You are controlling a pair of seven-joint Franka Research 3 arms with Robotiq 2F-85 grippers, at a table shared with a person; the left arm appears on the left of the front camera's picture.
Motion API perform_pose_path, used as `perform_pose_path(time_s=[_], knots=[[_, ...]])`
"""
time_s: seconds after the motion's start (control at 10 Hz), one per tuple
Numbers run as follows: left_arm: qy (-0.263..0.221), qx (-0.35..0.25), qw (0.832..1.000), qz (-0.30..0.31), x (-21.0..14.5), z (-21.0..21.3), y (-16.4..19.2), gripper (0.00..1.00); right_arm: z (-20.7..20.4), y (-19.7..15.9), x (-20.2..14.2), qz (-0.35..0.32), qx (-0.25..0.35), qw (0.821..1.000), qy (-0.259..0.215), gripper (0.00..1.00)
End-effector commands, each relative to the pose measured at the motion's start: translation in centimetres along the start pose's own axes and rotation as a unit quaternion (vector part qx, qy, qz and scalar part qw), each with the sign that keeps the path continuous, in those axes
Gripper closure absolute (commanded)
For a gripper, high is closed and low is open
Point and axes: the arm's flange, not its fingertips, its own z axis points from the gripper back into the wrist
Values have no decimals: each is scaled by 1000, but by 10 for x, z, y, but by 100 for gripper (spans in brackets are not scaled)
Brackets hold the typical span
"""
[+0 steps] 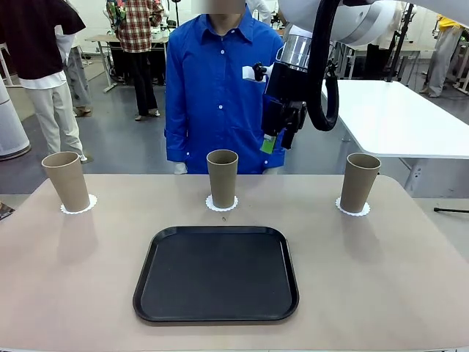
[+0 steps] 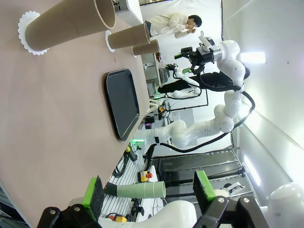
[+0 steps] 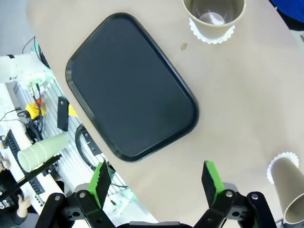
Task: Place coasters on the table and set cups on them.
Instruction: Take one Reusable plastic cup from the Flat Tray and place it on a coaster set by the human.
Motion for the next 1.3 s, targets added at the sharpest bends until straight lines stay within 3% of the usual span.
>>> perform_pose_path(time_s=[0.0, 0.4, 0.6, 0.8, 1.0, 1.2], knots=[[-2, 1, 1000, -1, -1, 0, -3, 0, -1, 1, 2, -1, 9, 1000, -9, 0], [-2, 1, 1000, -1, -1, 0, -3, 0, 0, 0, 0, 0, 0, 1000, 0, 0], [-2, 1, 1000, -1, -1, 0, -3, 0, 18, -26, -74, -176, -33, 980, -83, 0], [-2, 1, 1000, -1, -1, 0, -3, 0, 30, -54, -146, -271, -35, 953, -127, 0], [-2, 1, 1000, -1, -1, 0, -3, 0, 42, -80, -193, -326, -30, 935, -135, 0], [-2, 1, 1000, -1, -1, 0, -3, 0, 48, -109, -226, -360, -16, 927, -104, 0]])
